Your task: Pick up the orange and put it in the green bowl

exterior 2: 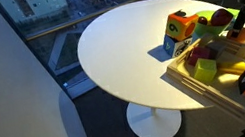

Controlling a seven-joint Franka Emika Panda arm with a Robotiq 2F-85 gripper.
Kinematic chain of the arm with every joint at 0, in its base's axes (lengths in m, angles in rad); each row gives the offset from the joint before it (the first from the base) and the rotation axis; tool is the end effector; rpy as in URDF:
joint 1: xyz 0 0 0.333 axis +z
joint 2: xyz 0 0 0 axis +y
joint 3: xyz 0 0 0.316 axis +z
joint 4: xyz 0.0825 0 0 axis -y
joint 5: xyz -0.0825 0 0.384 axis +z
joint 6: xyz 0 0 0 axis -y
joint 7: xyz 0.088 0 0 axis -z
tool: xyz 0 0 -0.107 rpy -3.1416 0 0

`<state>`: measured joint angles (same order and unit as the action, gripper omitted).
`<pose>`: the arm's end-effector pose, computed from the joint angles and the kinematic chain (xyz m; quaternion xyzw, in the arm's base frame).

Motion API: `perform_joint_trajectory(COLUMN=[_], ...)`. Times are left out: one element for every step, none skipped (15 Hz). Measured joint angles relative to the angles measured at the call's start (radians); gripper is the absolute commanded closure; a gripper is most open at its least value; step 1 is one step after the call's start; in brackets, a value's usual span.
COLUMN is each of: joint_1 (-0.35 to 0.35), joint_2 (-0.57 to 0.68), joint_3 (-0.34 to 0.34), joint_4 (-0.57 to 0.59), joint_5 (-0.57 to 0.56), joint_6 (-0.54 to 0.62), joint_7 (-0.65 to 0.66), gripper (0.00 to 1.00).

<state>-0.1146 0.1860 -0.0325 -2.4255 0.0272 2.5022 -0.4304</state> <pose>0.4754 -0.0710 0.2228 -0.9900 -0.1298 0.0510 0.0198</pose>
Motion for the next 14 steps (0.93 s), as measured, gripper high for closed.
perform_joint_trajectory(joint_1=[0.000, 0.000, 0.000, 0.000, 0.000, 0.000, 0.000, 0.000, 0.000, 0.001, 0.002, 0.003, 0.004, 0.007], joint_2=[-0.014, -0.030, -0.047, -0.065, -0.081, -0.098, -0.115, -0.131, -0.147, -0.163, -0.176, -0.189, -0.198, -0.205], joint_3=[0.000, 0.000, 0.000, 0.000, -0.001, -0.001, -0.001, -0.001, -0.001, -0.001, -0.001, -0.002, -0.003, -0.004], joint_4=[0.000, 0.000, 0.000, 0.001, 0.001, 0.001, 0.002, 0.002, 0.004, 0.006, 0.010, 0.017, 0.024, 0.032], joint_5=[0.000, 0.000, 0.001, 0.003, 0.006, 0.013, 0.024, 0.036, 0.049, 0.063, 0.075, 0.088, 0.101, 0.114], joint_6=[-0.016, -0.029, -0.039, -0.052, -0.065, -0.077, -0.088, -0.101, -0.112, -0.123, -0.132, -0.142, -0.149, -0.152], joint_7=[0.000, 0.000, 0.000, 0.000, 0.000, -0.002, -0.004, -0.005, -0.006, -0.007, -0.007, -0.007, -0.007, -0.007], gripper=[0.48, 0.48, 0.48, 0.48, 0.48, 0.48, 0.48, 0.48, 0.48, 0.48, 0.48, 0.48, 0.48, 0.48])
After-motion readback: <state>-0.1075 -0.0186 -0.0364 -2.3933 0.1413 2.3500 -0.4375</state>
